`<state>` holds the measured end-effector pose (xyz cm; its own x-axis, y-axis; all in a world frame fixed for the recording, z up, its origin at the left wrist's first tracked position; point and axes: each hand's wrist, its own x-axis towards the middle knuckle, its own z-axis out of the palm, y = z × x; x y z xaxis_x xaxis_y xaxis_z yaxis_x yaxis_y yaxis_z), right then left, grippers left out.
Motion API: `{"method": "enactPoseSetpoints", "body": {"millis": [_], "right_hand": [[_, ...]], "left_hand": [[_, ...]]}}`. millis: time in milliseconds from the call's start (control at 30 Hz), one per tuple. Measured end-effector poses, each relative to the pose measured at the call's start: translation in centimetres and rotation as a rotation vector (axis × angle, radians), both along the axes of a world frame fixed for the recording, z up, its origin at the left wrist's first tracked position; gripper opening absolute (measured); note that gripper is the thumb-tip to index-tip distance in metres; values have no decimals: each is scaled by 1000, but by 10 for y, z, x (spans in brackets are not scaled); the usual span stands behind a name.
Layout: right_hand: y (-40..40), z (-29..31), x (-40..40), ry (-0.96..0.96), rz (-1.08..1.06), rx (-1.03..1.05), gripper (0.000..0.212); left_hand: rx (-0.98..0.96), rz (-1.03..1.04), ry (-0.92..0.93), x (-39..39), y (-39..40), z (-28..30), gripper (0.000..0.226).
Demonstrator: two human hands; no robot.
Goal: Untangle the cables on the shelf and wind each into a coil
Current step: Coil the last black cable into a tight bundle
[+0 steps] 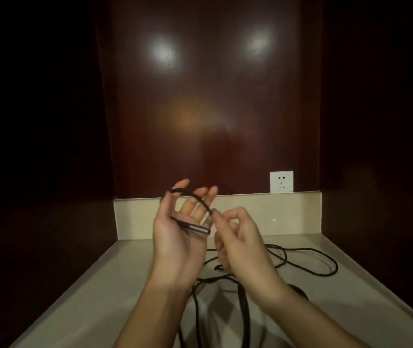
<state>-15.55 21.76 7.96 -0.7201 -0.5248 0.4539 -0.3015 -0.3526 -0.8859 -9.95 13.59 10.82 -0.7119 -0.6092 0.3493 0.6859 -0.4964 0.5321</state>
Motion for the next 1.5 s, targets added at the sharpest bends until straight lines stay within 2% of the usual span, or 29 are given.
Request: {"method": "enactPoseSetpoints", "body": {"millis": [67,133,233,300,367,433,467,533,667,767,867,967,1067,1133,1233,1333,1433,1500], "right_hand": [[1,-12,12,-107,138,40,23],[4,-17,24,-228,300,83,23],[9,-21,32,-174,391,244,25],[12,-26,29,15,306,428,26],[16,-31,21,391,68,589,18],[21,-32,9,781,-165,632,19],[24,-29,2,929,-256,590,22],[30,-17,-12,1176,-358,445,22],[35,15,-32,1392,-306,224,16],[36,40,-41,1410,-331,138,32],[29,49,-48,1313,-359,116,43],[17,41,-48,1239,-399,92,47],[9,22,-43,1191,-515,95,41],[5,5,-37,1114,-574,96,31],[-6,-17,-23,1000,-609,111,19],[-16,-28,-11,900,-628,83,14],[-23,-36,-7,774,-644,64,20],[-27,-42,-6,717,-594,46,14]], "left_hand": [[50,136,41,0,-3,10,30],[14,327,59,-1,-7,18,31],[-193,614,46,-2,-14,26,31],[-436,797,54,-3,-24,23,30],[-847,1029,20,-4,-36,14,32],[-1276,1172,-153,-6,-46,3,41],[-1412,1158,-267,-6,-48,0,45],[-1531,1001,-417,-1,-51,-6,50],[-1700,525,-504,9,-51,-14,44],[-1568,105,-427,19,-36,-10,20],[-1302,-75,-463,24,-30,-10,29],[-937,-211,-437,25,-24,-13,34],[-556,-243,-391,24,-19,-22,28],[-376,-234,-356,20,-18,-27,34],[-141,-354,-238,18,-16,-30,47],[-25,-404,-157,19,-12,-31,52],[4,-369,-94,21,-10,-32,50],[26,-315,-69,23,-10,-32,46]]}}
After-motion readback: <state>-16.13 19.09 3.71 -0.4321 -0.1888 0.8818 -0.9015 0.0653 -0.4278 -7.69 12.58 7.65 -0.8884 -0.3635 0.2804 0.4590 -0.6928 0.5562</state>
